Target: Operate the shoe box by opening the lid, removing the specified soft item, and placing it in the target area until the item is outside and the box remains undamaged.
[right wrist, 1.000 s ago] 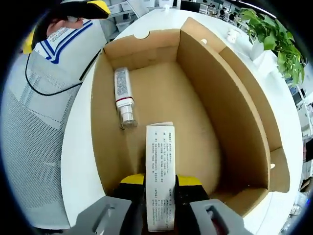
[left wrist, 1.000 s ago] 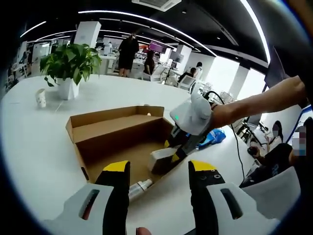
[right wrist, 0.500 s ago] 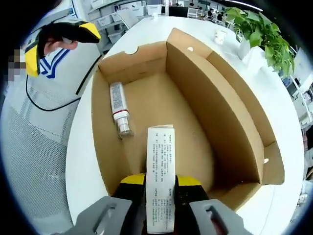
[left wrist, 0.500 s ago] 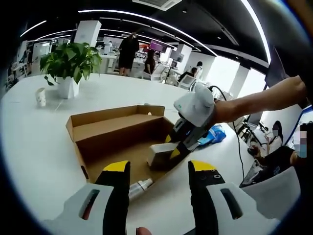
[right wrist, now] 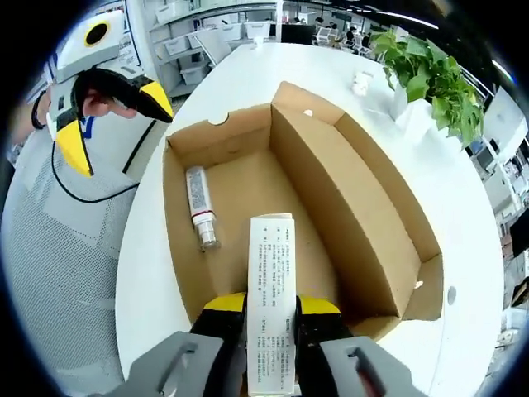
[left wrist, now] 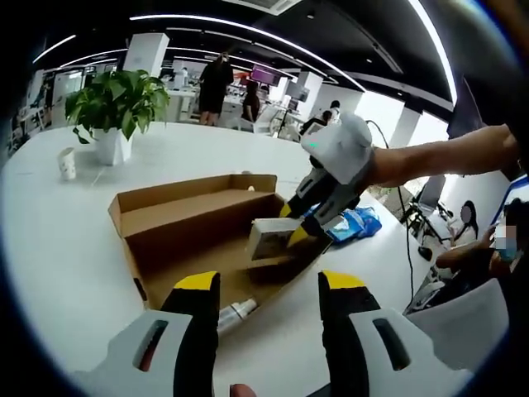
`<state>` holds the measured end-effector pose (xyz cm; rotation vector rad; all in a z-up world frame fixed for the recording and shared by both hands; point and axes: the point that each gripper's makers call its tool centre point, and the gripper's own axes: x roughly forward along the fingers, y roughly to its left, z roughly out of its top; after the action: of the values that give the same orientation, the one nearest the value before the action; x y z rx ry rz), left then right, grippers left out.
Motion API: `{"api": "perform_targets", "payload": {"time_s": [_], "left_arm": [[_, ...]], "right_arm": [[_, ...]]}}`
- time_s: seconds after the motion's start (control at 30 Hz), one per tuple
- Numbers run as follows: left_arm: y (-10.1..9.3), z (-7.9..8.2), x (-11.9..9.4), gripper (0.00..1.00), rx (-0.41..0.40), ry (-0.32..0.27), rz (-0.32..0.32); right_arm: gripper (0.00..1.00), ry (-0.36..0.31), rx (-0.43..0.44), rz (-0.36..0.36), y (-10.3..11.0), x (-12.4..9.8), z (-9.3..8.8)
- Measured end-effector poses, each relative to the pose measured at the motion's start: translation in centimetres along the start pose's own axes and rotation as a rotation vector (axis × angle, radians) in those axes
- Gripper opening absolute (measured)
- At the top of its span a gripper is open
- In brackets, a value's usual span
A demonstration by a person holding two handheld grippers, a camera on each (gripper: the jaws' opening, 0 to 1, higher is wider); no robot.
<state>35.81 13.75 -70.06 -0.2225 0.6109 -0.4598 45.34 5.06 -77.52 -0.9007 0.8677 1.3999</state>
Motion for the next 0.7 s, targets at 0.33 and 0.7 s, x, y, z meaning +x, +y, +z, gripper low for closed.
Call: {"api": "perform_targets", "payload": {"time_s": [0.33,0.7], "left_arm": [[0.0,-0.4,0.0,0.49,-0.006,0.012,-0.002],[-0.6,-0.5,0.0,0.49,-0.003,0.014,-0.005]], "right_arm": [[0.17,-0.030,-0.018,-0.035,0.4,-2.6,1.6],[0.17,-0.035,-0.020,-0.065,-0.3,-5.4,1.2]]}}
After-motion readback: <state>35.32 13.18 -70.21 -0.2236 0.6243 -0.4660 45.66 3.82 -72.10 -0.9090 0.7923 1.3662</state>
